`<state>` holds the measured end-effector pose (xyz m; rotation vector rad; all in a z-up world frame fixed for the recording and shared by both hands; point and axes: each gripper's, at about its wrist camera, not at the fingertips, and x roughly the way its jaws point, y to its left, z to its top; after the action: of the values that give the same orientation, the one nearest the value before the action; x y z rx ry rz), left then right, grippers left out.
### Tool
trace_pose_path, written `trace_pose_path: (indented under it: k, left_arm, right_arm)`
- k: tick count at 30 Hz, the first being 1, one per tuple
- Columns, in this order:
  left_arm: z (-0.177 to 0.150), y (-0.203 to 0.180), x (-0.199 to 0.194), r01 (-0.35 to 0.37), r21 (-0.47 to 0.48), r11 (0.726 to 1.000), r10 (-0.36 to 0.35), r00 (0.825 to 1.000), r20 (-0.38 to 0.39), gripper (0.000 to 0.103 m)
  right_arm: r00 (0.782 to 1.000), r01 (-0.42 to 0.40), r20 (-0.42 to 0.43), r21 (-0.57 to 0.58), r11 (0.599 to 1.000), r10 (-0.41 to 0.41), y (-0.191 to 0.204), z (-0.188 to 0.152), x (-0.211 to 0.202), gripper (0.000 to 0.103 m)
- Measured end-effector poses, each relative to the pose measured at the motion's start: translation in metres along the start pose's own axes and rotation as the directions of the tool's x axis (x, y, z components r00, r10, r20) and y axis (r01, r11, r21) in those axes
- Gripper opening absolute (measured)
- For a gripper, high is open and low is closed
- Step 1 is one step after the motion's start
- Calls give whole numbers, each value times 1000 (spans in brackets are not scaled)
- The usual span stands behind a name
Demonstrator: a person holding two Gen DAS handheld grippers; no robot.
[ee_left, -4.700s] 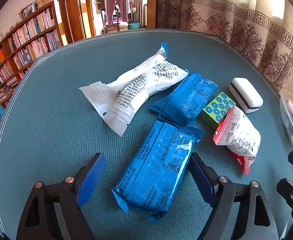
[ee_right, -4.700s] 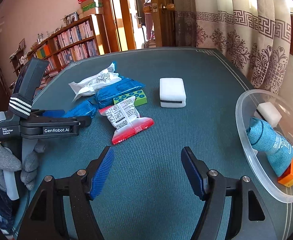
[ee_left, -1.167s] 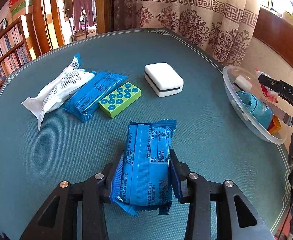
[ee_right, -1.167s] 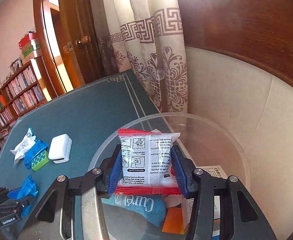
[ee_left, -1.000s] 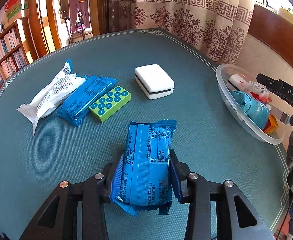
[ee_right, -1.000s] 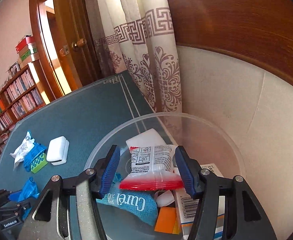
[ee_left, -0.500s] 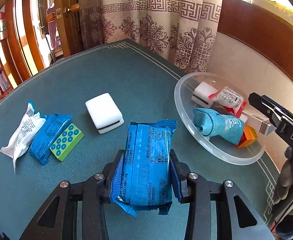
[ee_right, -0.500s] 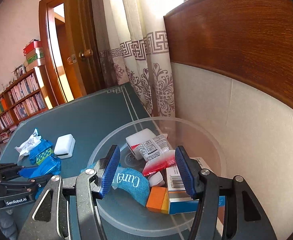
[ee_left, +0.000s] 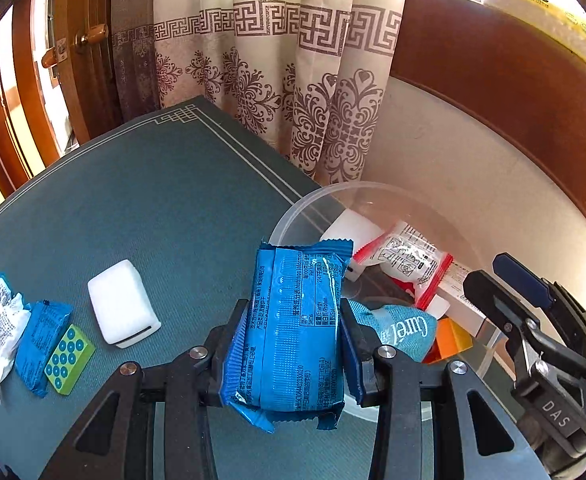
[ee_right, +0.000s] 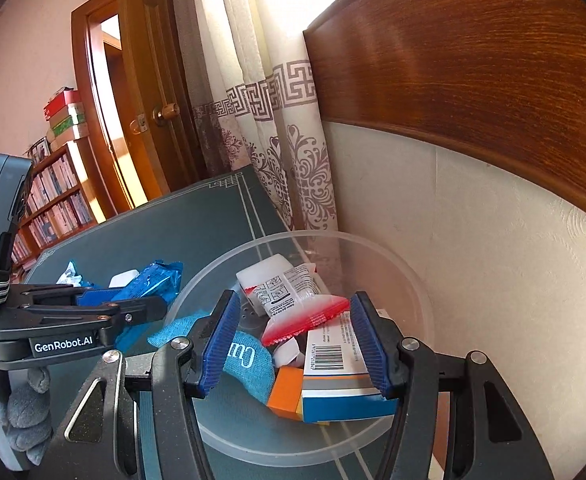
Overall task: Organize objects
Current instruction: 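Lower the blue packet into the bowl and open the left gripper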
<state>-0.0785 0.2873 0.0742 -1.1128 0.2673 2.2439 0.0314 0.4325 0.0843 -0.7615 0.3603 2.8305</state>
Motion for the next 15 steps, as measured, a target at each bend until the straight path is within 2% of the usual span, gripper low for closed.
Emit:
trace_pose_path:
  k: [7, 8, 10, 15]
  left_arm:
    - [17, -19, 23, 38, 32, 999, -38, 999, 7, 46]
    - [18, -19, 25, 41, 33, 999, -42, 999, 8, 50]
    - [18, -19, 27, 39, 25, 999, -39, 999, 13, 77]
    - [11, -8, 22, 47, -8, 999, -47, 999, 26, 81]
  right_arm:
    - [1000, 18, 8, -17, 1000, -18, -1, -2, 1, 59]
    - [1000, 19, 9, -17, 1000, -19, -1, -2, 1, 59]
    - [1000, 21, 12, -14, 1000, -21, -2, -1, 0, 59]
    - [1000, 24, 10, -4, 1000, -24, -4, -1, 1, 59]
